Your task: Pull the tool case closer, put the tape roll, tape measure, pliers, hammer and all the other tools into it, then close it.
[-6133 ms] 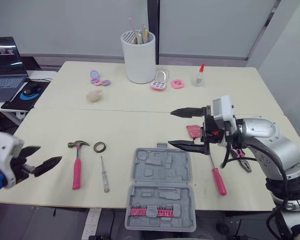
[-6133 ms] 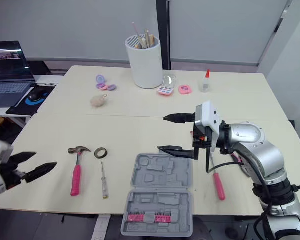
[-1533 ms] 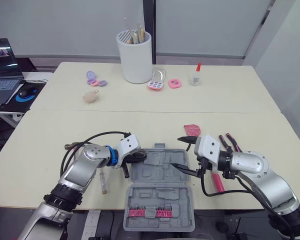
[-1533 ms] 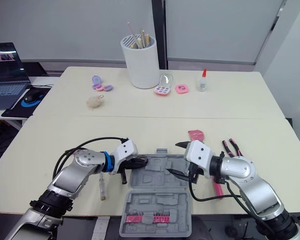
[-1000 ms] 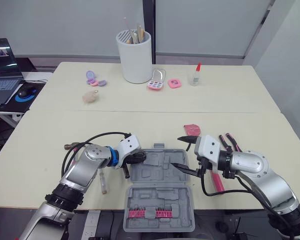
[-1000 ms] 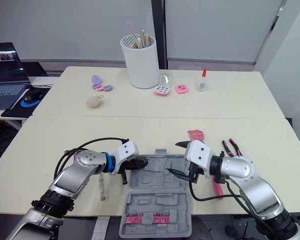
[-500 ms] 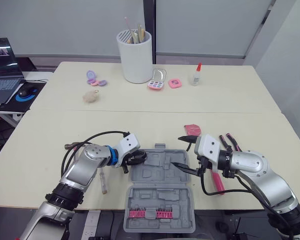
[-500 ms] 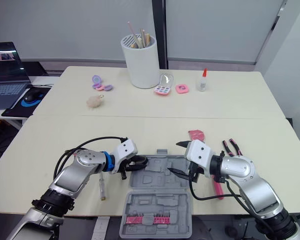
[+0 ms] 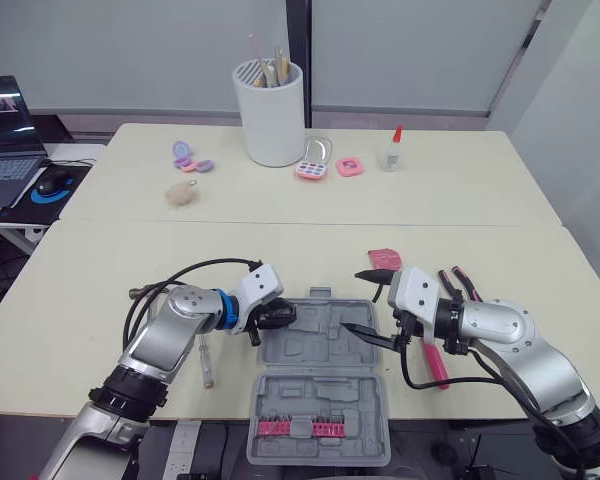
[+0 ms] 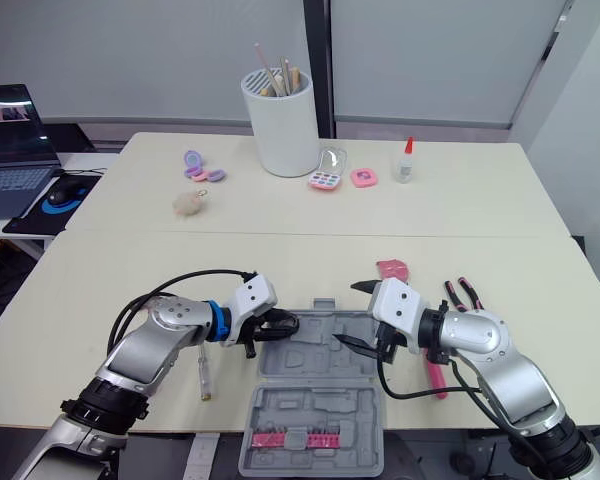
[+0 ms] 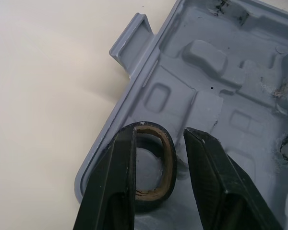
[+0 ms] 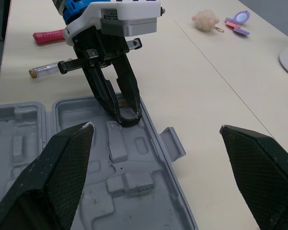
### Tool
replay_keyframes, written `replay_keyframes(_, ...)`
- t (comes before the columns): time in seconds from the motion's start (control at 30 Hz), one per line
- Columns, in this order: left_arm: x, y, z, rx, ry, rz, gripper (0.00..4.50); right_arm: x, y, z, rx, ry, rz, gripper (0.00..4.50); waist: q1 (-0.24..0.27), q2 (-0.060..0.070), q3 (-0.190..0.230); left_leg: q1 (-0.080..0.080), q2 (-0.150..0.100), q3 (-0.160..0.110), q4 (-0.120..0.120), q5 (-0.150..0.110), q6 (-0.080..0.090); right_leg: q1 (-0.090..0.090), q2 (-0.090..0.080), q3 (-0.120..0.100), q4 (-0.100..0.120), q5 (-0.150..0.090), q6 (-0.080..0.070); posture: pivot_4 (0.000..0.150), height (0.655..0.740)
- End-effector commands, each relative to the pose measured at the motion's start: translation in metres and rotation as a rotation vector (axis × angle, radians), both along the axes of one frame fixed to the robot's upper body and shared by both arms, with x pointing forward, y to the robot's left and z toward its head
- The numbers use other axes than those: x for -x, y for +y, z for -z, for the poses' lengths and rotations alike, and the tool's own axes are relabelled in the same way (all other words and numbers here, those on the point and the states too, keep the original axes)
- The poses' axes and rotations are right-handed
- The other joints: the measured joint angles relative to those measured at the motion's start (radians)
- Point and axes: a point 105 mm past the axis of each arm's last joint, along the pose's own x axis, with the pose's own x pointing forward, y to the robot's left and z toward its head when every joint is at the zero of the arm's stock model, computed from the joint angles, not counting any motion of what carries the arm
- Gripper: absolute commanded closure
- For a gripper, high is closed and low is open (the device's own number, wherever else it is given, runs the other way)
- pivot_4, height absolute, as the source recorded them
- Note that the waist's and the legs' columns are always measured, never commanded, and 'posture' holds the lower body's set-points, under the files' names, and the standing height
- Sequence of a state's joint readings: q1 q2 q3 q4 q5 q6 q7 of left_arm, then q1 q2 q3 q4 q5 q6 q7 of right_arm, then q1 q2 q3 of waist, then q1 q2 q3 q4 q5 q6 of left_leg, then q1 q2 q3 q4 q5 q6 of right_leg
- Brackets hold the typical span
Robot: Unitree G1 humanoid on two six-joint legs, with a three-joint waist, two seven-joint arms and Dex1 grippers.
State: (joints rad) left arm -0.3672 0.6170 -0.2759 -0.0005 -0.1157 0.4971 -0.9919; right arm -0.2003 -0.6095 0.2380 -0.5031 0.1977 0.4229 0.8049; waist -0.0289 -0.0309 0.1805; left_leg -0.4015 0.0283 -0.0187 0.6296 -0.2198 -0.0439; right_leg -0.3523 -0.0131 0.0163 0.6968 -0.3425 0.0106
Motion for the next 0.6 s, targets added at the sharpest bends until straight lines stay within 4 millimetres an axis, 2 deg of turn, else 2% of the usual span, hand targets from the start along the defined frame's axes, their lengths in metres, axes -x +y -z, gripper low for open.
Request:
replay_keyframes(0.03,-0.004,0.004,-0.017,0.007,-0.056,-0.005,2.91,0.001,0.003,-0.009,-0.017,-0.040,-0.019,0.00,0.000,0.000,0.000,0.000,0.000,0.000,0.000,0.000,0.000,0.000,0.000,0.000,0.000,0.000,0.000,0.150,0.7400)
replay_keyframes(0.33,-0.007,0.018,-0.025,0.012,-0.070,-0.043,2.91,0.001,0.003,-0.008,-0.018,-0.038,-0.020,0.00,0.000,0.000,0.000,0.000,0.000,0.000,0.000,0.000,0.000,0.000,0.000,0.000,0.000,0.000,0.000,0.150,0.7400)
replay_keyframes(0.6,0.003,0.003,-0.022,0.055,-0.063,0.011,2.91,0.001,0.004,-0.007,-0.018,-0.034,-0.024,0.00,0.000,0.000,0.000,0.000,0.000,0.000,0.000,0.000,0.000,0.000,0.000,0.000,0.000,0.000,0.000,0.150,0.7400)
